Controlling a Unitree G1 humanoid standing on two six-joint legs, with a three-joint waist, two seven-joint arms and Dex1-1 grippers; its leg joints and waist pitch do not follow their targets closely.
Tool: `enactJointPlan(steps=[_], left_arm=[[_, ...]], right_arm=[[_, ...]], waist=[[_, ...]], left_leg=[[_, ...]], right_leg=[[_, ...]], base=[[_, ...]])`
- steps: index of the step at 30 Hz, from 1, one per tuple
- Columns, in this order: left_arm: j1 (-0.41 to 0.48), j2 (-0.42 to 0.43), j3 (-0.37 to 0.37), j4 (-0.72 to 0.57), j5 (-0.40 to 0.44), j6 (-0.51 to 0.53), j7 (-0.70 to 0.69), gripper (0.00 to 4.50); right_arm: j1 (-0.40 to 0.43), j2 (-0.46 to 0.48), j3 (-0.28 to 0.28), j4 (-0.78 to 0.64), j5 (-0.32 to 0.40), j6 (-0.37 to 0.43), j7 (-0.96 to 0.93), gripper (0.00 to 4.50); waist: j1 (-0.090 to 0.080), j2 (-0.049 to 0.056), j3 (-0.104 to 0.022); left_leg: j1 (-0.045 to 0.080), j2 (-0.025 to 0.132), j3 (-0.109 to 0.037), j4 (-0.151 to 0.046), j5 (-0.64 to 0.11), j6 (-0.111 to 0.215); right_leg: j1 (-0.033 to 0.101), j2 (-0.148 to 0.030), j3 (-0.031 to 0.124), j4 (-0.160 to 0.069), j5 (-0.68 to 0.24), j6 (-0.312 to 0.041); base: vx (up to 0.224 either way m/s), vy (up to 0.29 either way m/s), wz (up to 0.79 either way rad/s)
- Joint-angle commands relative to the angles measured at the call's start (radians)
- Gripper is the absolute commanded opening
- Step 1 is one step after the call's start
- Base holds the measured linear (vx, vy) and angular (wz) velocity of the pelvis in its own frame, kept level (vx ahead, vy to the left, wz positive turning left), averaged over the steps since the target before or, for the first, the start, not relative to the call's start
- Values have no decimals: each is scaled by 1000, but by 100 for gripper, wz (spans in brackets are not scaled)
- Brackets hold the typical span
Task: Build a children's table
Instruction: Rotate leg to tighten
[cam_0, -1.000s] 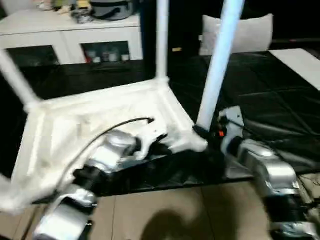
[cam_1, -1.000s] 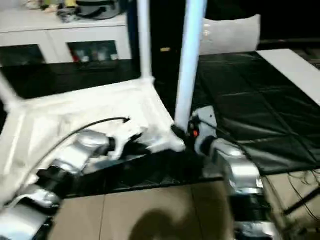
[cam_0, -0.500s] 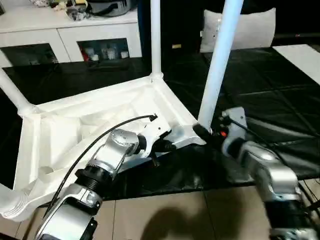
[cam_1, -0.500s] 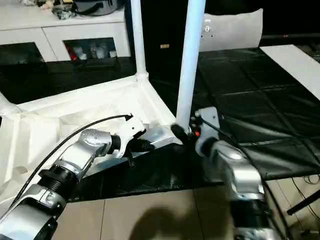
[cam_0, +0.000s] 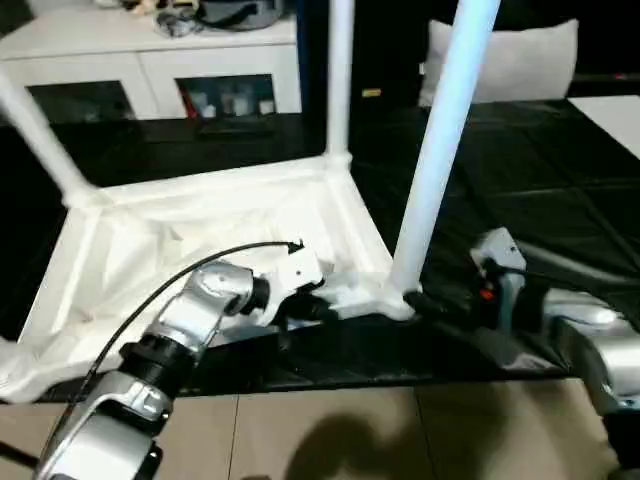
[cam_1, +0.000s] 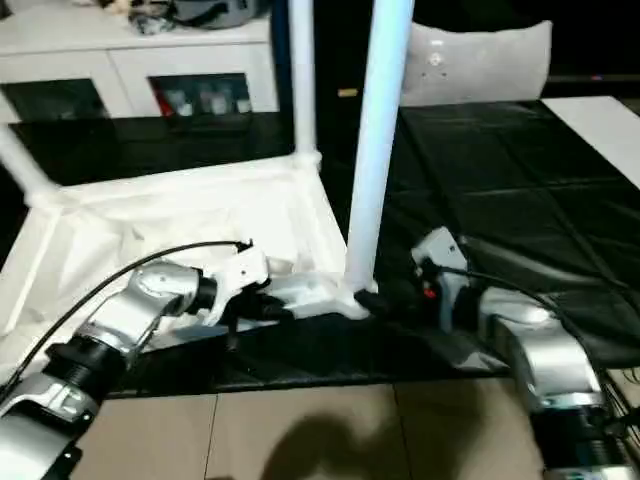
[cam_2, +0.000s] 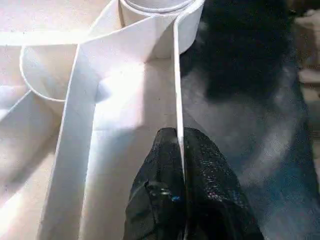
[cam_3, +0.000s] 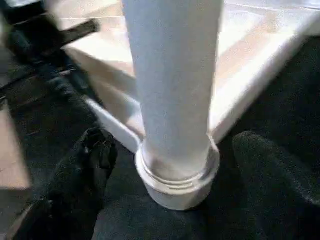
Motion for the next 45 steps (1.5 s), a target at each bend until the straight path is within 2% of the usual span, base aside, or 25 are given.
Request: enactJointPlan(steps=[1, 5, 7, 10, 13, 15, 20, 24, 29, 32, 33, 34, 36, 38, 40, 41, 43, 44, 45], left_arm=[[-8, 9, -36, -17, 0, -31, -59, 0], [-9, 21, -48, -33, -6, -42, -120, 0], [-9, 27, -56, -39, -7, -49, -140, 0], [-8, 33, -59, -48, -12, -51, -160, 0], [-5, 35, -59, -53, -13, -53, -172, 0], [-4, 36, -60, -55, -13, -54, -176, 0], [0, 42, -63, -58, -14, -54, -182, 0], [7, 45, -64, -64, -13, -45, -179, 0], [13, 37, -59, -65, -11, -26, -162, 0], [13, 24, -52, -74, -18, 9, -137, 0], [12, 20, -49, -74, -19, 16, -131, 0], [4, 0, -35, -75, -25, 58, -97, 0], [0, -12, -28, -75, -27, 74, -77, 0], [-11, -45, -12, -73, -29, 114, -23, 0], [-18, -72, -1, -75, -33, 150, 15, 0], [-20, -80, 2, -75, -33, 160, 27, 0], [-22, -90, 6, -70, -30, 168, 47, 0], [-27, -110, 14, -63, -26, 185, 82, 0], [-27, -112, 15, -62, -26, 188, 87, 0]], right_arm=[[-5, -10, 19, -16, 21, -21, 47, 366], [-15, -22, 43, -4, 24, -50, 99, 330], [-19, -28, 56, 10, 16, -70, 125, 307], [-23, -35, 75, 28, 7, -96, 172, 292], [-25, -39, 84, 34, 10, -103, 194, 249], [-27, -42, 90, 41, 9, -106, 202, 244], [-30, -49, 103, 60, -2, -121, 213, 199], [-36, -44, 108, 84, 2, -126, 238, 187], [-24, -27, 114, 78, 33, -113, 258, 186], [-7, -3, 109, 38, 58, -76, 222, 186], [-5, 2, 109, 33, 59, -71, 212, 186], [4, 27, 105, 8, 60, -46, 162, 186], [8, 39, 105, -1, 57, -29, 135, 186], [18, 63, 112, -21, 33, 23, 59, 186], [16, 103, 113, -14, 3, 56, -27, 186], [13, 117, 112, -10, -4, 65, -54, 186], [8, 138, 107, -5, -11, 80, -92, 186], [-8, 181, 89, 8, -19, 113, -169, 186], [-10, 186, 87, 11, -20, 117, -179, 186]], waist=[[6, -26, -64], [17, -25, -62], [24, -24, -61], [25, -25, -60], [25, -27, -59], [25, -31, -58], [25, -30, -59], [25, -32, -60], [27, -28, -61], [26, -25, -60], [26, -27, -60], [25, -23, -58], [20, -26, -54], [13, -25, -49], [7, -27, -47], [5, -28, -45], [-12, -28, -45], [-16, -27, -45], [-25, -25, -45]], left_leg=[[-3, 34, 4, -60, -140, 99], [0, 35, 3, -62, -162, 87], [5, 36, 4, -62, -179, 77], [5, 36, 2, -64, -200, 69], [3, 33, 2, -64, -205, 68], [2, 32, 2, -64, -200, 69], [1, 32, 1, -64, -197, 68], [0, 32, 2, -63, -192, 73], [0, 34, 2, -63, -181, 75], [1, 33, 2, -63, -193, 71], [0, 33, 1, -64, -192, 69], [1, 33, 1, -65, -197, 64], [3, 29, 1, -67, -228, 55], [7, 24, 0, -68, -254, 41], [13, 17, 0, -65, -279, 33], [10, 16, -1, -66, -283, 30], [12, 12, -5, -65, -306, 26], [13, 11, -5, -64, -316, 26], [11, 10, -7, -65, -322, 26]], right_leg=[[60, -62, 48, -58, -325, -164], [57, -64, 50, -60, -369, -155], [53, -64, 51, -62, -389, -152], [53, -64, 51, -62, -403, -148], [54, -63, 50, -64, -424, -138], [55, -63, 50, -65, -439, -131], [54, -62, 50, -65, -440, -126], [54, -61, 49, -63, -428, -135], [55, -61, 50, -61, -411, -141], [54, -61, 50, -64, -420, -141], [56, -61, 50, -64, -421, -140], [53, -60, 50, -66, -429, -136], [53, -60, 47, -74, -483, -119], [51, -57, 43, -83, -546, -95], [45, -57, 37, -97, -626, -55], [46, -57, 35, -98, -637, -47], [43, -55, 27, -108, -661, -25], [42, -54, 25, -109, -667, -21], [43, -53, 21, -111, -665, -21]], base=[[0, 0, 0], [0, 0, 0], [0, 0, 0], [0, 0, 0], [0, 0, 0], [0, 0, 0], [0, 0, 0], [0, 0, 0], [0, 0, 0], [0, 0, 0], [0, 0, 0], [0, 0, 0], [0, 0, 0], [0, 0, 0], [0, 0, 0], [0, 0, 0], [0, 0, 0], [0, 0, 0], [0, 0, 0]])
